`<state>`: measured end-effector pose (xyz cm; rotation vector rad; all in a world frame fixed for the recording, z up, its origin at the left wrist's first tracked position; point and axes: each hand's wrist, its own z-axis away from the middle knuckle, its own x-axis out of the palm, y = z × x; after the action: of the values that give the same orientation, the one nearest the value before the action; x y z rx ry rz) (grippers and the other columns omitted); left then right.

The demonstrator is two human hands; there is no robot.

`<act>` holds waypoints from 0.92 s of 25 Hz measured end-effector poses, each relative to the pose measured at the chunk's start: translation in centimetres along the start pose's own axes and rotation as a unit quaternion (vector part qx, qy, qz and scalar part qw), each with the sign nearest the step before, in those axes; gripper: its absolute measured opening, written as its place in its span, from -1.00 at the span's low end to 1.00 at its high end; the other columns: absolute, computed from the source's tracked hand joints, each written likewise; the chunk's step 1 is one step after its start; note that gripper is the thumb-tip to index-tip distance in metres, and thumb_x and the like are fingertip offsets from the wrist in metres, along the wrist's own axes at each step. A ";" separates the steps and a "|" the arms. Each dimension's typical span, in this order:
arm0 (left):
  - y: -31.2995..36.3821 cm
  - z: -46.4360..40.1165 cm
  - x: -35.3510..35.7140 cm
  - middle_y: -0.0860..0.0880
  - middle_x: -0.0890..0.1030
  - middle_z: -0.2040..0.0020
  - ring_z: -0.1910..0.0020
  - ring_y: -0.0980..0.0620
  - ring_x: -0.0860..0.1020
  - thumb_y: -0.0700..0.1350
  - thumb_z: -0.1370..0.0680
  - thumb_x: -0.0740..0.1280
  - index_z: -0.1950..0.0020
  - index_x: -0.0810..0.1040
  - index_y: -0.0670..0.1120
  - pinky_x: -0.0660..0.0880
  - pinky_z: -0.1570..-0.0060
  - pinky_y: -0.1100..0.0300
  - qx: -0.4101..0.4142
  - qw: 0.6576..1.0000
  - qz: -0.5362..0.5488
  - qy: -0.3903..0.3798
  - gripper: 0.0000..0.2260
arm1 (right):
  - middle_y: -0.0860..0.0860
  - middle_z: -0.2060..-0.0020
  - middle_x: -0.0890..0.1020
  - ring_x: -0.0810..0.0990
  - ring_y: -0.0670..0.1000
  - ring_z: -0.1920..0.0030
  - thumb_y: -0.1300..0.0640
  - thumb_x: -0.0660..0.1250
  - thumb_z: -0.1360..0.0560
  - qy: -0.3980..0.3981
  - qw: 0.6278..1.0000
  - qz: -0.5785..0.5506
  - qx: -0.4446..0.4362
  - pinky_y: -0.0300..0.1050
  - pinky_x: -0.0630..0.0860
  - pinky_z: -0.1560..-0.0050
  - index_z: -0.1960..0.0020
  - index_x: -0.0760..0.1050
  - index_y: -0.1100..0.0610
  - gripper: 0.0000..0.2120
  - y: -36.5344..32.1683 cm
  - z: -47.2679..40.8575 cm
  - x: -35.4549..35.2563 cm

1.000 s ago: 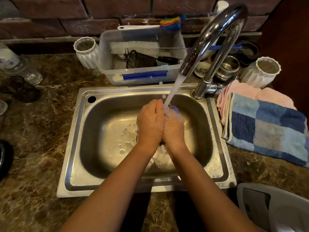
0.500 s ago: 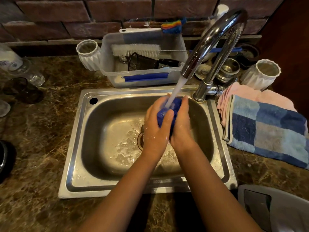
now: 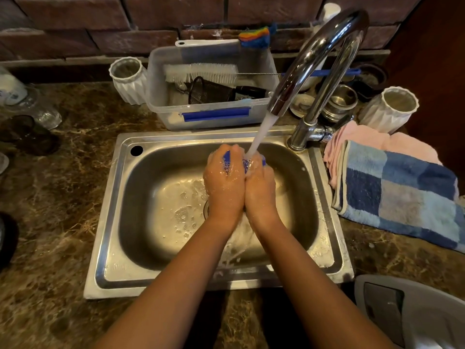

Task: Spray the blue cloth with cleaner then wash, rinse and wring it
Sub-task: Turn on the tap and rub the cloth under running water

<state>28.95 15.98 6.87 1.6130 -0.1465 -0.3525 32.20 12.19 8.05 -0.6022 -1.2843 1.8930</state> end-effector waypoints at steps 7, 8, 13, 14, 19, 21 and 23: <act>0.6 -1.6 -0.5 -0.09 0.58 0.17 0.17 -0.02 0.57 0.01 -0.58 0.15 0.18 0.51 -0.05 0.51 0.14 0.14 -0.354 0.911 0.210 0.020 -0.76 | -0.07 0.10 0.56 0.60 -0.14 0.14 0.14 0.16 -0.56 -0.008 0.997 -0.010 -0.082 -0.24 0.52 0.20 -0.10 0.35 0.00 -0.87 1.5 1.0 -0.5; 0.6 -1.4 -0.7 -0.11 0.61 0.12 0.12 -0.05 0.59 0.00 -0.57 0.16 0.12 0.55 -0.07 0.53 0.10 0.09 -0.380 0.880 0.285 0.020 -0.77 | -0.01 -0.02 0.57 0.61 -0.10 0.02 0.19 0.21 -0.52 -0.013 0.990 -0.137 -0.034 -0.19 0.56 0.09 -0.18 0.38 0.01 -0.76 1.6 0.6 -0.9; -0.1 2.4 -0.5 0.01 0.42 -0.36 -0.29 0.07 0.45 0.03 -0.40 0.26 -0.32 0.31 0.24 0.41 -0.25 0.16 -0.090 0.973 0.167 -0.130 -0.51 | 0.09 0.02 0.60 0.62 0.00 0.07 -0.09 0.19 -0.52 -0.034 0.924 -0.358 0.130 -0.12 0.56 0.04 -0.21 0.49 0.14 -0.61 0.0 -1.0 -0.7; -0.1 2.5 -0.3 0.00 0.41 -0.36 -0.28 0.10 0.45 0.10 -0.35 0.29 -0.36 0.26 0.20 0.42 -0.21 0.24 -0.057 0.983 0.125 -0.120 -0.43 | 0.07 0.09 0.60 0.60 -0.02 0.11 -0.06 0.16 -0.54 -0.038 0.950 -0.296 0.091 -0.14 0.54 0.04 -0.10 0.52 0.13 -0.69 -0.3 -0.8 -0.2; 0.5 1.1 0.1 0.02 0.53 0.02 0.04 0.17 0.51 0.06 -0.47 0.28 0.02 0.41 0.13 0.47 0.08 0.28 -0.002 0.998 0.050 -0.028 -0.87 | -0.05 0.24 0.53 0.55 -0.13 0.20 0.14 0.20 -0.56 -0.033 0.991 -0.117 -0.063 -0.28 0.51 0.13 0.11 0.43 -0.05 -0.88 -1.1 0.5 0.5; 0.2 0.8 0.2 0.11 0.51 0.18 0.18 0.23 0.51 -0.14 -0.51 0.31 0.11 0.44 0.04 0.44 0.16 0.39 0.046 0.999 0.004 -0.001 -0.91 | -0.11 0.31 0.50 0.54 -0.19 0.27 0.15 0.26 -0.53 -0.008 0.996 -0.011 -0.093 -0.41 0.45 0.21 0.20 0.42 -0.03 -0.85 -1.6 0.4 0.3; 0.4 0.5 0.2 0.14 0.48 0.30 0.30 0.23 0.52 -0.19 -0.50 0.33 0.16 0.46 -0.05 0.42 0.27 0.44 0.058 0.998 -0.040 0.005 -0.91 | -0.11 0.41 0.49 0.54 -0.20 0.36 0.09 0.24 -0.53 0.027 0.996 0.030 -0.081 -0.43 0.40 0.34 0.32 0.40 -0.02 -0.75 -2.0 -0.1 0.4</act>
<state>29.07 15.38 7.21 1.7385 -0.0971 -0.4035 32.71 12.95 9.90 -0.7790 -1.4091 1.8198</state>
